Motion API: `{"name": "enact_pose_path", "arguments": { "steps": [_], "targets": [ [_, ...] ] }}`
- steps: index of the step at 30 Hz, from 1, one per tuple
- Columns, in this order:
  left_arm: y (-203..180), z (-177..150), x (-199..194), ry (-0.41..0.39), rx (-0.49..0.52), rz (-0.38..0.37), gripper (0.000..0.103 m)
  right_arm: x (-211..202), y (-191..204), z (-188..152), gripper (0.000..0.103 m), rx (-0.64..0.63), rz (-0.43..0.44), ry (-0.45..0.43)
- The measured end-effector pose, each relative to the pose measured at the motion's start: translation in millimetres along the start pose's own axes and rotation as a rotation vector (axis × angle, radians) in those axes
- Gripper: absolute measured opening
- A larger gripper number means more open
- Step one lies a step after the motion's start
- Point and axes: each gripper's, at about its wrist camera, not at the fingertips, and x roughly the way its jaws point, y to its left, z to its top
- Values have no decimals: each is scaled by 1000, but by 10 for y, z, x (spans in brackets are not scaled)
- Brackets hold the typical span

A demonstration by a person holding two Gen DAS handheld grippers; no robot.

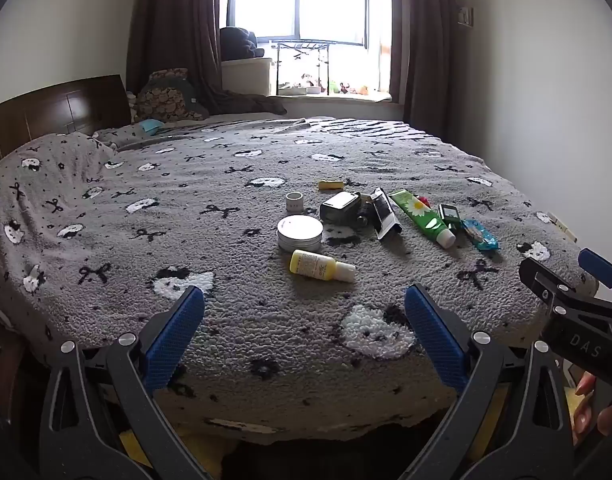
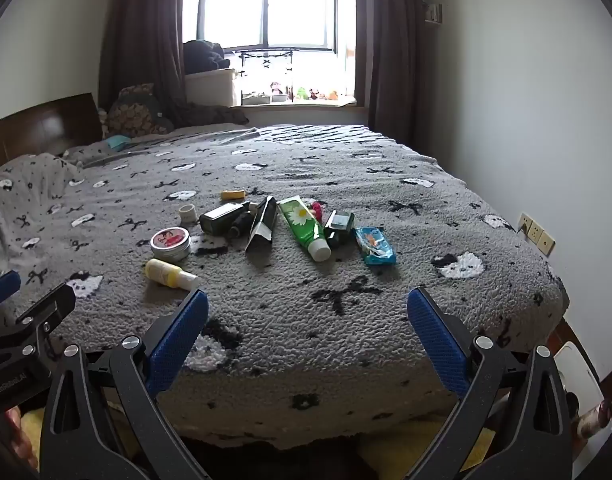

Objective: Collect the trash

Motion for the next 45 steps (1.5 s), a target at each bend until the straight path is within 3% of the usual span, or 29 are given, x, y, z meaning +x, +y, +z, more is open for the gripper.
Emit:
{"name": "enact_pose_path", "arguments": {
  "steps": [45],
  "targets": [
    [53,40,-45,-12,-2,15,95,-36,-25,13,100,-4,-8,-7]
  ]
}}
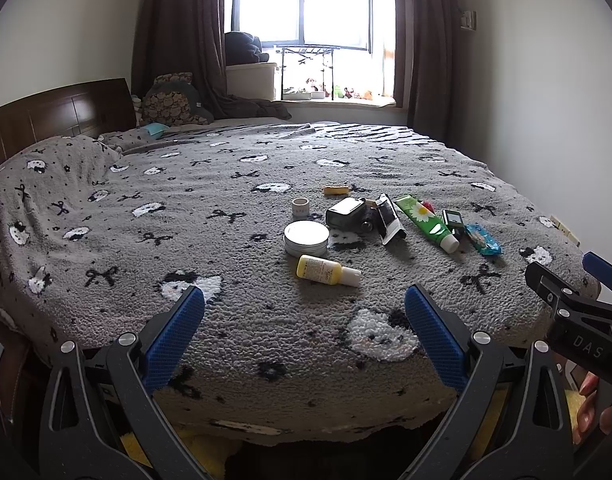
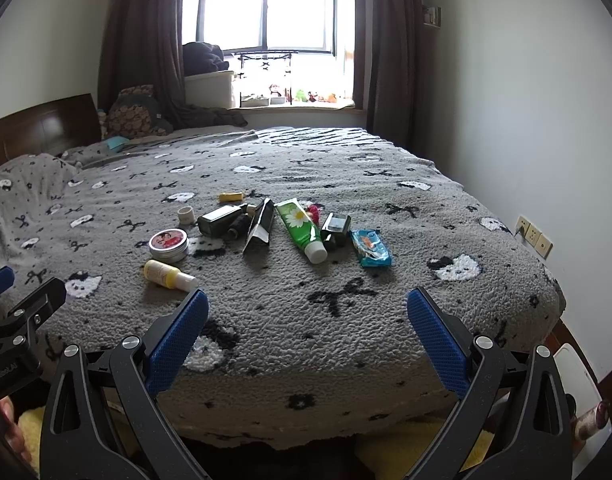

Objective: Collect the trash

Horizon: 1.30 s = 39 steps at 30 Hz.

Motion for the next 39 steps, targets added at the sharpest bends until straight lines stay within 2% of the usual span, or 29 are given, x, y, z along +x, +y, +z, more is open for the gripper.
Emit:
{"name": "enact_pose_path", "arguments": {
  "steps": [39],
  "targets": [
    [65,84,-12,-9,6,16,95,-3,15,44,100,-10,1,-11]
  ]
}}
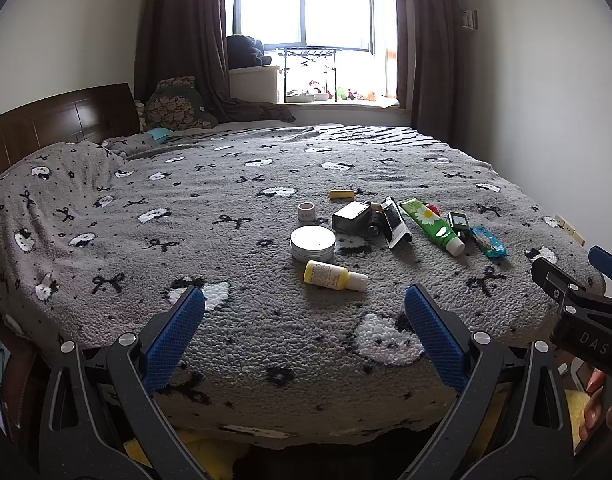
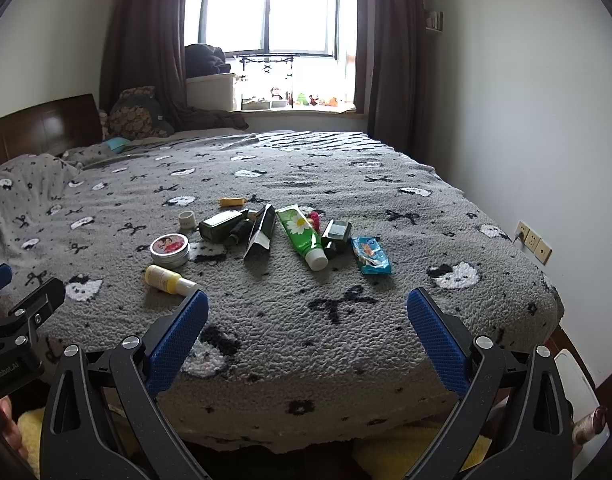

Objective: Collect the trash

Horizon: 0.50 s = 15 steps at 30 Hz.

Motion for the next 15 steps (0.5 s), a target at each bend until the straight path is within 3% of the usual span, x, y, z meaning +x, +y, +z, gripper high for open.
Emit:
{"name": "enact_pose_path", "arguments": {
  "steps": [15],
  "targets": [
    [16,-11,-2,2,0,6,95,2,2,-2,100,0,-2,-1]
  ]
}}
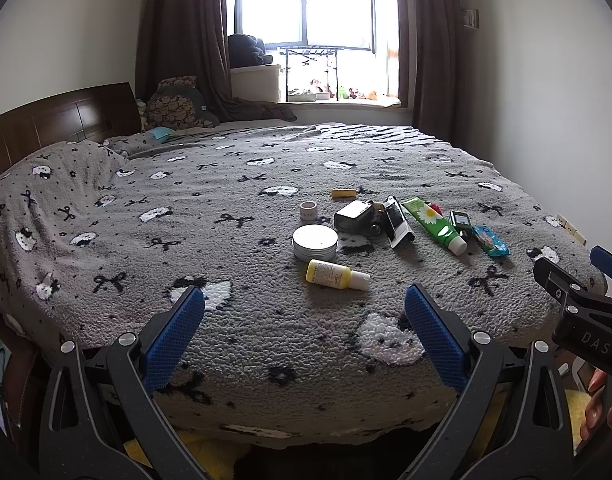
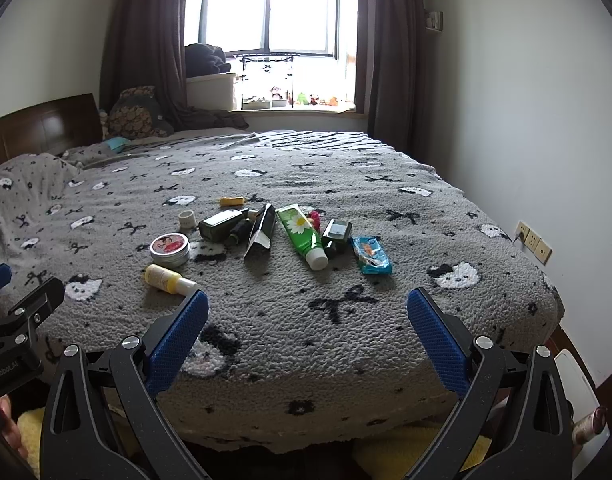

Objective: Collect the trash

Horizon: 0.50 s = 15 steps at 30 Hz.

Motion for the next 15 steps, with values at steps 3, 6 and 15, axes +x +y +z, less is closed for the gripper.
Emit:
{"name": "enact_pose_path", "arguments": {
  "steps": [3,6,15],
  "targets": [
    [0,-2,1,0,0,-1,95,3,-9,8,100,-1,-6,-11],
    [-4,-25,8,-1,1,-2,95,1,-21,6,100,-2,-17,-29],
    [-17,-118,75,3,14,0,95,40,2,-74,100,-36,-3,-46]
  ]
}}
